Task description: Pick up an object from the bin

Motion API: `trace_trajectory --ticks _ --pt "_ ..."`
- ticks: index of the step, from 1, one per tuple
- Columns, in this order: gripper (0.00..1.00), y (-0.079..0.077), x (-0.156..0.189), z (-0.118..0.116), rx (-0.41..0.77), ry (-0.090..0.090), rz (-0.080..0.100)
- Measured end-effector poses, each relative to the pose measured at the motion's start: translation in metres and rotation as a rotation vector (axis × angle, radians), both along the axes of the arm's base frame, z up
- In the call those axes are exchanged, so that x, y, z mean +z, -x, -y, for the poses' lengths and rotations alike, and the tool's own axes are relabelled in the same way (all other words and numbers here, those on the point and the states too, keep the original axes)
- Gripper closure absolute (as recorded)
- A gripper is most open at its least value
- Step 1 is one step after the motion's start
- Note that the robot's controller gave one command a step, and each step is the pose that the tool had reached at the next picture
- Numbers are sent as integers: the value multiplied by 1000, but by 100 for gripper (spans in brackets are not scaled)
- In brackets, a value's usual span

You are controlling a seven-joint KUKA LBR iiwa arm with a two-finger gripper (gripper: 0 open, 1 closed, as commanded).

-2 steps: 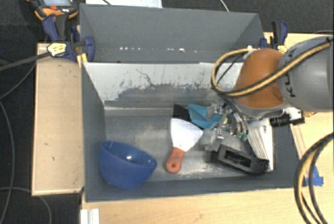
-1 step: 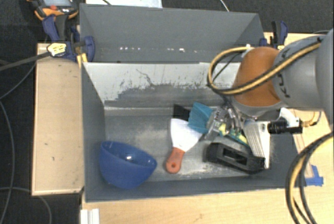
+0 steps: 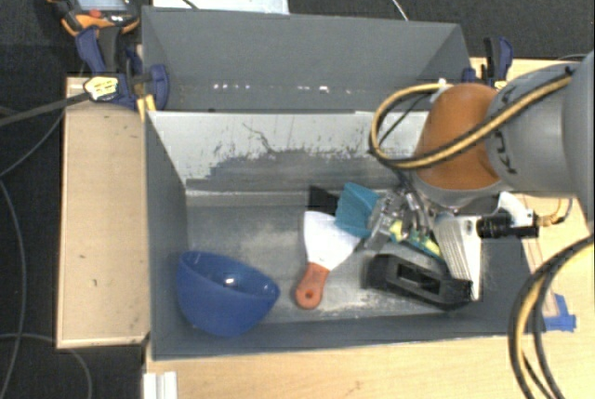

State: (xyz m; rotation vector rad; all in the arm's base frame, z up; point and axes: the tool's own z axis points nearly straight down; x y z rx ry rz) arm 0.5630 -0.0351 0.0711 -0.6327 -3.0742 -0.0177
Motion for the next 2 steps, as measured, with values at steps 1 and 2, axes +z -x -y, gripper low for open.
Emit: trace_trajectory --ticks 1,2 --pt "100 2 6 0 0 -1 -3" --pt "100 0 36 0 1 -1 2"
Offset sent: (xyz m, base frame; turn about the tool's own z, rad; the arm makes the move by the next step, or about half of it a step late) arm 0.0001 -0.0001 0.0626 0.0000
